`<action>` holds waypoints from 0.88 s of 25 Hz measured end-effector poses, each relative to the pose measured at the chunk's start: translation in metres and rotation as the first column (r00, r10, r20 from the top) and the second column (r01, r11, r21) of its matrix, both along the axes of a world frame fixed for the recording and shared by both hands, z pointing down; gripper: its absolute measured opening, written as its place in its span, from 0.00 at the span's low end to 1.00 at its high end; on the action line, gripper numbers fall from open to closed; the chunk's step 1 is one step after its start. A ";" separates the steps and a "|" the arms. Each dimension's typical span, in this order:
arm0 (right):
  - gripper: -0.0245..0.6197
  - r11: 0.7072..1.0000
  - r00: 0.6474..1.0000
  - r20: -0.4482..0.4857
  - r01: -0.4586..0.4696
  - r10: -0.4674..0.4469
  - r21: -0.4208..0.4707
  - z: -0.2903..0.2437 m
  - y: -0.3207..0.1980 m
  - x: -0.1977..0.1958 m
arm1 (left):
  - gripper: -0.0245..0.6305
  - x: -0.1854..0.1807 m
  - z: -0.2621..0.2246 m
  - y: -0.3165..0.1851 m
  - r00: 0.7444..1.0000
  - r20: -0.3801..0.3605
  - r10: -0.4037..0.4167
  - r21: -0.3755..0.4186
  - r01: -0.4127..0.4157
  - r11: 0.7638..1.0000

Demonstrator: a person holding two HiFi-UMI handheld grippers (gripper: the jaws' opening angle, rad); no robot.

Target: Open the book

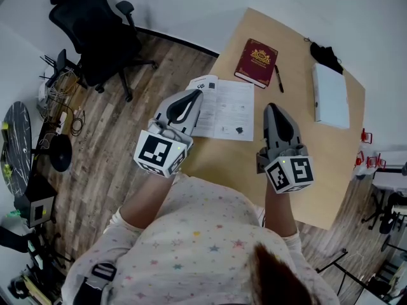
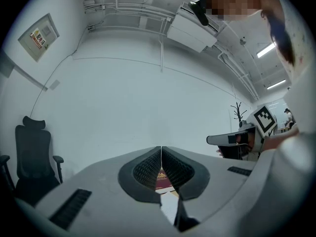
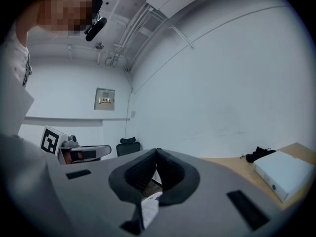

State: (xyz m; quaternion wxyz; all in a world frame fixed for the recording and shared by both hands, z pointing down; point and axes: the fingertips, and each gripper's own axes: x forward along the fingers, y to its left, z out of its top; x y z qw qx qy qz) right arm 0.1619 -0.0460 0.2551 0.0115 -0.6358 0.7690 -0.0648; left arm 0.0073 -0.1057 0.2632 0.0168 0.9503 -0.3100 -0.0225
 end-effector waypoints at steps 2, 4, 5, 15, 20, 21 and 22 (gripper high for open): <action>0.04 1.000 1.000 -0.003 -0.001 0.001 0.004 -0.002 0.000 -0.001 | 0.06 0.000 0.000 0.000 1.000 -0.002 0.001 -0.001 -0.001 1.000; 0.04 1.000 1.000 -0.004 0.001 -0.001 0.011 -0.003 0.000 0.000 | 0.06 0.000 0.001 0.000 1.000 -0.004 0.002 -0.002 -0.002 1.000; 0.04 1.000 1.000 -0.004 0.003 -0.003 0.015 -0.004 0.000 0.000 | 0.06 0.001 0.001 0.000 1.000 -0.005 0.004 -0.002 -0.004 1.000; 0.04 1.000 1.000 -0.014 -0.007 0.007 0.007 -0.004 0.001 -0.002 | 0.06 -0.002 0.004 0.001 1.000 -0.009 0.006 -0.012 -0.006 1.000; 0.04 1.000 1.000 -0.015 -0.011 0.011 0.007 -0.002 0.000 -0.001 | 0.06 -0.002 0.006 -0.001 1.000 -0.011 0.007 -0.016 -0.007 1.000; 0.04 1.000 1.000 -0.014 -0.013 0.013 0.007 -0.002 0.000 -0.001 | 0.06 -0.002 0.006 -0.001 1.000 -0.011 0.007 -0.017 -0.007 1.000; 0.04 1.000 1.000 -0.014 -0.015 0.015 0.008 -0.002 0.001 0.000 | 0.06 -0.002 0.006 -0.001 1.000 -0.011 0.007 -0.017 -0.007 1.000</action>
